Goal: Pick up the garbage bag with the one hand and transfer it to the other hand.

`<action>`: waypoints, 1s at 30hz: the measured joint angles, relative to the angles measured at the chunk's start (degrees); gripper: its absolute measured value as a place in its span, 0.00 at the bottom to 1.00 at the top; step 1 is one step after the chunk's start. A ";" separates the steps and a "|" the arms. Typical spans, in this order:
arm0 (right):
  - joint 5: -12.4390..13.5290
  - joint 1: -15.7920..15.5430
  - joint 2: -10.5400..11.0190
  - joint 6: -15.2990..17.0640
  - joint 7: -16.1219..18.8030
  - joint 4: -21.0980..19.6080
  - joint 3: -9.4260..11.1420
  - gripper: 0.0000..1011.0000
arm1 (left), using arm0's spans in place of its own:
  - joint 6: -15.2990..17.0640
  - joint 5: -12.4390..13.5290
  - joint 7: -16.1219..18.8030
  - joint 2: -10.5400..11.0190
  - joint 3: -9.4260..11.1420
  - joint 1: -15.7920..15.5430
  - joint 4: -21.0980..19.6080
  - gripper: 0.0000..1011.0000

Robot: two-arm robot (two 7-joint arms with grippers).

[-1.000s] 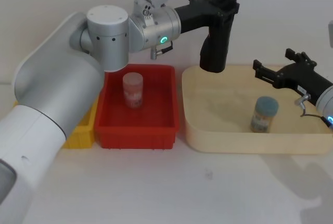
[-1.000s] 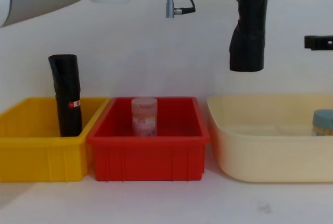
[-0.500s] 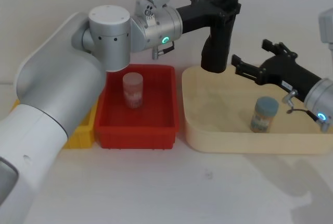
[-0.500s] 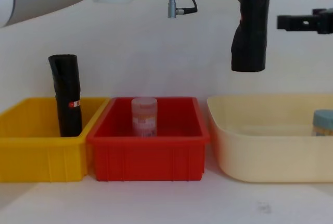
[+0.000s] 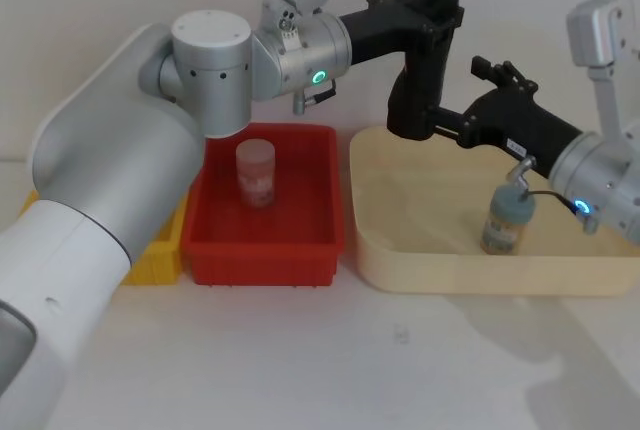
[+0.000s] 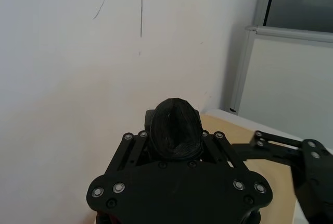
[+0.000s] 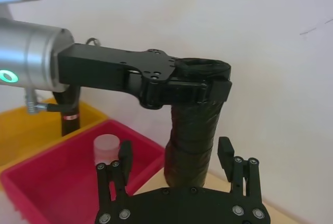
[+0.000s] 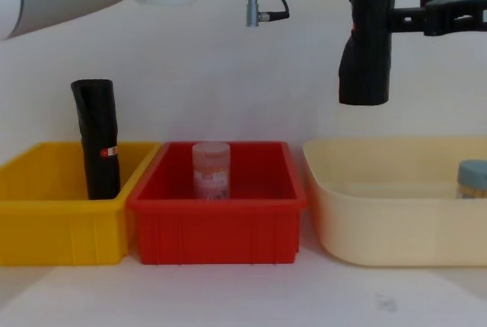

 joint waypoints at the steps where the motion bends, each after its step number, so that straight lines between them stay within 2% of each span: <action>1: -0.29 0.21 -0.17 0.02 -0.29 0.14 -0.09 0.99 | 0.00 0.00 0.00 0.00 0.00 0.00 0.00 0.34; 6: -2.62 1.95 -1.43 0.27 -2.51 2.30 -1.20 0.99 | 0.00 -0.01 0.00 -0.04 0.00 -0.04 0.03 0.34; 15: -4.85 4.88 -3.50 0.95 -4.23 6.11 -2.47 0.99 | 0.00 -0.01 0.00 -0.04 0.00 -0.04 0.06 0.34; 30: -4.99 8.28 -6.71 1.34 -3.98 11.55 -2.51 0.99 | 0.00 -0.01 0.00 -0.04 0.00 -0.03 0.06 0.34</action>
